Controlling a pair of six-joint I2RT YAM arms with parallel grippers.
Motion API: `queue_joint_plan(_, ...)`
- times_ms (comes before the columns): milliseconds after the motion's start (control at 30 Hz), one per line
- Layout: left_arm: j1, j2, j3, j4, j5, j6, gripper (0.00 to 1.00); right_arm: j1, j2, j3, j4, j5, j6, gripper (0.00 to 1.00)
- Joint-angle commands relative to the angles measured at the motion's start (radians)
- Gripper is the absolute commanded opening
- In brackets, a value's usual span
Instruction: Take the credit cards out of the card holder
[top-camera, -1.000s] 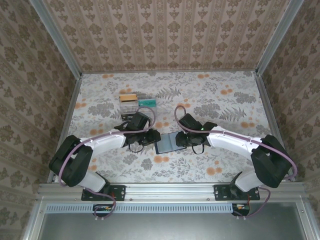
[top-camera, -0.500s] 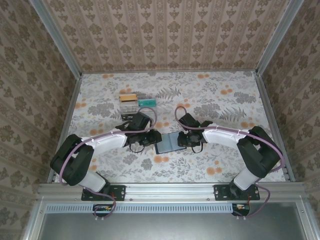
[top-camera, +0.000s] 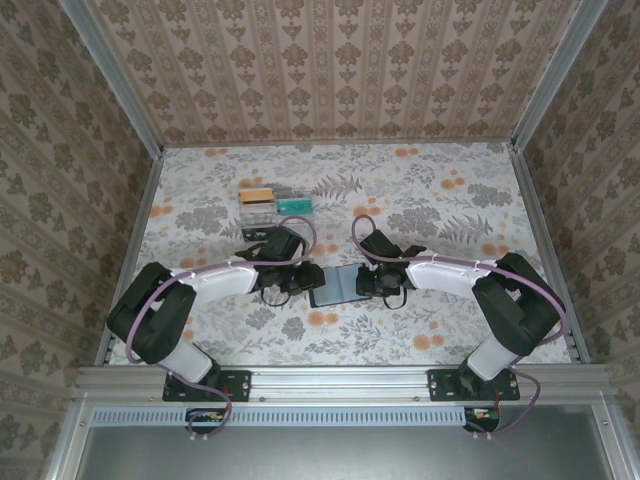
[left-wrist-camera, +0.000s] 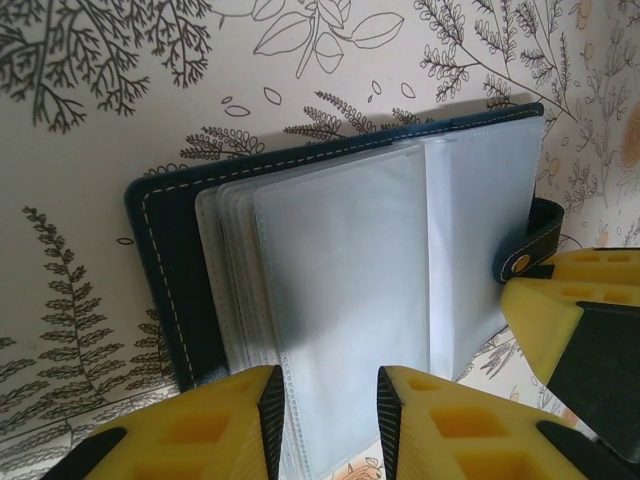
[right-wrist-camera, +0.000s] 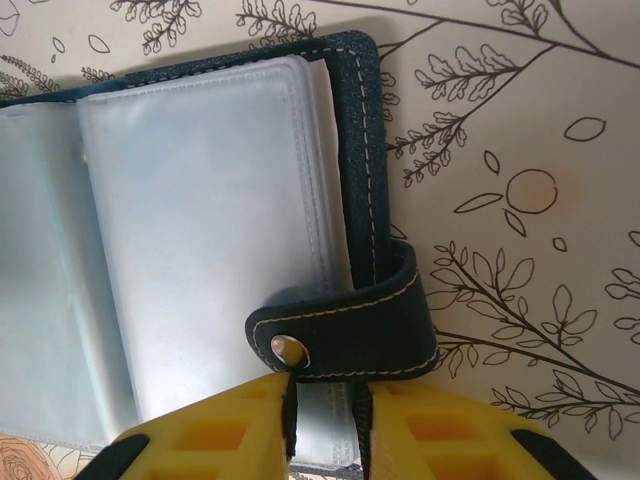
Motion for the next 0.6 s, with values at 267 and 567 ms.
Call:
queue_joint_plan(267,-0.016,0.058,0.01,0.064,0.035,-0.027,0.33,0.006,0.003,-0.027,-0.006,-0.014,0.018,0.26)
queue_joint_plan(567,-0.023,0.056,0.024,0.048,0.027,-0.015,0.34,0.007,-0.004,-0.034,-0.003,-0.013,0.02,0.27)
